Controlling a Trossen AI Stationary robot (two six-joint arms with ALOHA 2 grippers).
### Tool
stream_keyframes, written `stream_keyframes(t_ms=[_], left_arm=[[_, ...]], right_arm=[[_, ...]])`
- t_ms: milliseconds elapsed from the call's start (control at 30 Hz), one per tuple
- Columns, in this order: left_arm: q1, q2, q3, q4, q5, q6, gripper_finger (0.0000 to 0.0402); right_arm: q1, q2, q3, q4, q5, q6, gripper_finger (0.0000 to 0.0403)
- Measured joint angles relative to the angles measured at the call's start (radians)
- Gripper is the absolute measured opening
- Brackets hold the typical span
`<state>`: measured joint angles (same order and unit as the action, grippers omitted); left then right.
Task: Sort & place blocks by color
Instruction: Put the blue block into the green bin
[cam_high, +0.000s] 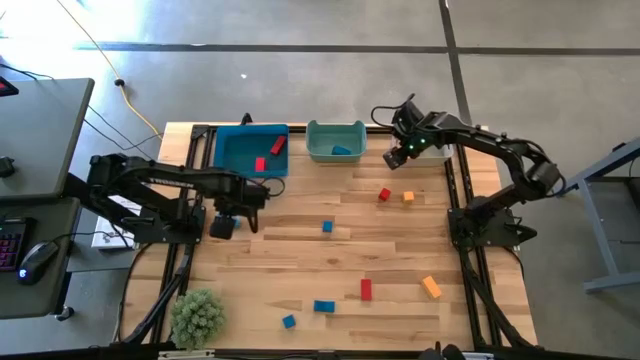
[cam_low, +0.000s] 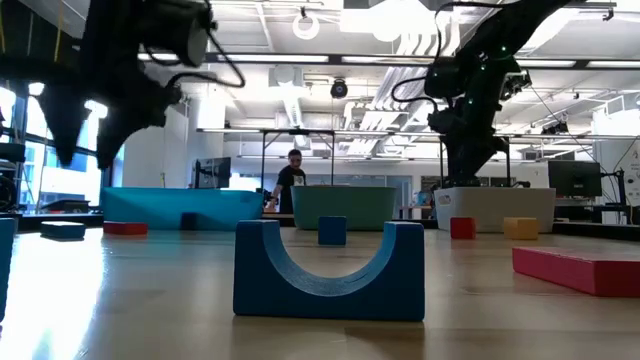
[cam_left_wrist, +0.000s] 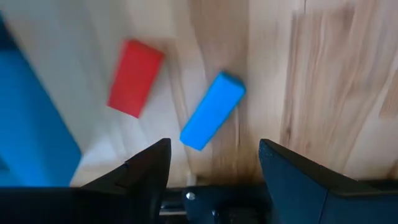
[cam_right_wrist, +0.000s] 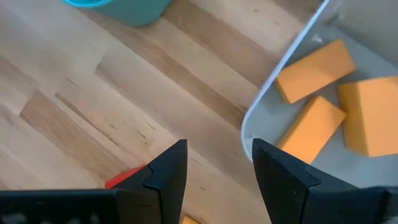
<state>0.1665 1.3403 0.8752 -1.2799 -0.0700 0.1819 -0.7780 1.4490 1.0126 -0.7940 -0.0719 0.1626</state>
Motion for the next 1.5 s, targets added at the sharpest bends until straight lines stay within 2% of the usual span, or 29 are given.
stream_keyframes(t_ms=[267,433,600,1100,1300,1500], left_arm=[[0.0,0.0,-0.095,0.057,-0.003,0.057,0.0232],[0.0,0.003,-0.116,0.113,-0.005,0.063,0.0232],[0.0,0.016,-0.117,0.143,-0.005,0.135,0.0232],[-0.002,0.253,-0.117,0.237,0.005,0.196,0.0232],[-0.004,0.32,-0.113,0.244,-0.026,0.188,0.023],[-0.005,0.349,-0.111,0.255,-0.044,0.14,0.0192]], right_arm=[[0.0,-0.005,0.0,0.013,0.0,-0.013,0.0168],[0.0,-0.005,0.0,0.044,0.0,-0.013,0.0168],[0.0,-0.005,0.0,0.061,-0.007,-0.013,0.0168],[0.0,-0.005,0.0,0.06,-0.007,-0.007,0.0168],[0.0,-0.005,0.0,0.061,-0.007,-0.014,0.0168],[0.0,-0.005,0.0,0.062,-0.007,-0.014,0.0168]])
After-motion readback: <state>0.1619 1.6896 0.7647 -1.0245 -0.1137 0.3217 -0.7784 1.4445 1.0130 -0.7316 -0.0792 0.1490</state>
